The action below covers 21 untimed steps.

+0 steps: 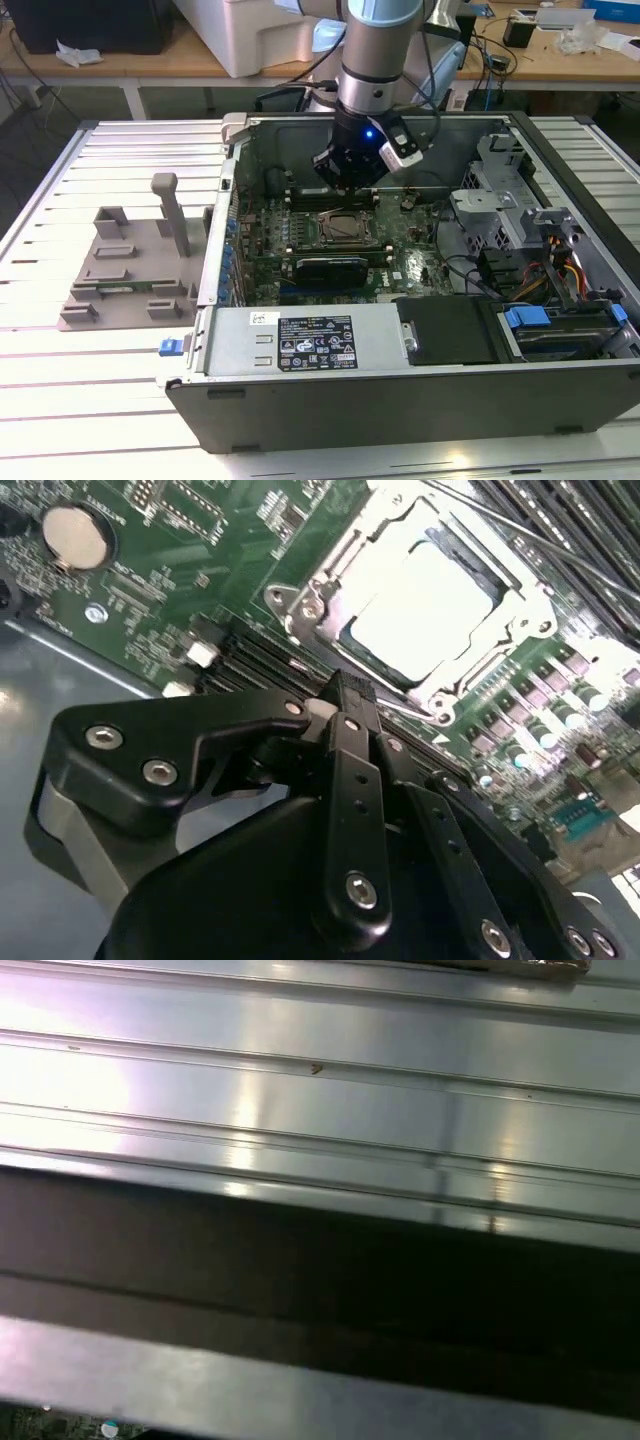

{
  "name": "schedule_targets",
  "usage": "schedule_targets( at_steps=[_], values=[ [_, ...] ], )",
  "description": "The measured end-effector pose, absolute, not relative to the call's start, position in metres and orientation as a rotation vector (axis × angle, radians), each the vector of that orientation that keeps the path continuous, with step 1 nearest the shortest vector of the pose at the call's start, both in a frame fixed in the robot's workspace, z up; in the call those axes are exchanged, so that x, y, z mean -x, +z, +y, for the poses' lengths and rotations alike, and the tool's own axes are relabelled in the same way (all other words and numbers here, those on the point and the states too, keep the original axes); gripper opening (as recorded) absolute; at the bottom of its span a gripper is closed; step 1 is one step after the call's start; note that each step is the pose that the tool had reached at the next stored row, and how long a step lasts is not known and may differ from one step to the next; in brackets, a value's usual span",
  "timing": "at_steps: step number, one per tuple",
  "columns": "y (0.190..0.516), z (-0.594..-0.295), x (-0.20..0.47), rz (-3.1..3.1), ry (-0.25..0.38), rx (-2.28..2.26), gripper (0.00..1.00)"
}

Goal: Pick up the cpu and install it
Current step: 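Install the first cpu locking lever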

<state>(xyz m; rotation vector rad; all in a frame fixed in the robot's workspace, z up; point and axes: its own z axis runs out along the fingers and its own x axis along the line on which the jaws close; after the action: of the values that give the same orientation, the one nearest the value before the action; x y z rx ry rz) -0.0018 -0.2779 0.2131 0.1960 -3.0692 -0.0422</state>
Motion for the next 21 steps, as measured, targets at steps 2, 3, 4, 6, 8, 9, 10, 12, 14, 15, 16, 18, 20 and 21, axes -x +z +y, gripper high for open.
schedule_targets(
  at_steps=[2,3,4,6,8,9,10,12,14,15,16,18,20,21],
  values=[
    [0.2098,-0.2778,0.0011,-3.069,-0.042,-0.189,0.11],
    [0.2087,-0.2778,0.0009,-3.069,-0.042,-0.187,0.11],
    [0.2068,-0.2778,0.0006,-3.069,-0.042,-0.183,0.11],
    [0.2056,-0.2778,-0.0004,-3.069,-0.042,-0.181,0.11],
    [0.2050,-0.2778,-0.0016,-3.070,-0.043,-0.180,0.11],
    [0.2046,-0.2778,-0.0025,-3.070,-0.042,-0.178,0.11],
    [0.2042,-0.2778,-0.0028,-3.070,-0.041,-0.177,0.11],
    [0.2026,-0.2778,-0.0029,-3.070,-0.039,-0.173,0.11],
    [0.2019,-0.2784,-0.0029,-3.070,-0.031,-0.167,0.11],
    [0.2019,-0.2787,-0.0029,-3.070,-0.028,-0.165,0.11],
    [0.2021,-0.2788,-0.0028,-3.072,-0.028,-0.165,0.11],
    [0.2064,-0.2788,-0.0025,-3.082,-0.026,-0.166,0.11],
    [0.2066,-0.2803,-0.0023,-3.085,-0.026,-0.166,0.11],
    [0.2056,-0.2804,-0.0022,-3.085,-0.025,-0.165,0.11]
  ],
)
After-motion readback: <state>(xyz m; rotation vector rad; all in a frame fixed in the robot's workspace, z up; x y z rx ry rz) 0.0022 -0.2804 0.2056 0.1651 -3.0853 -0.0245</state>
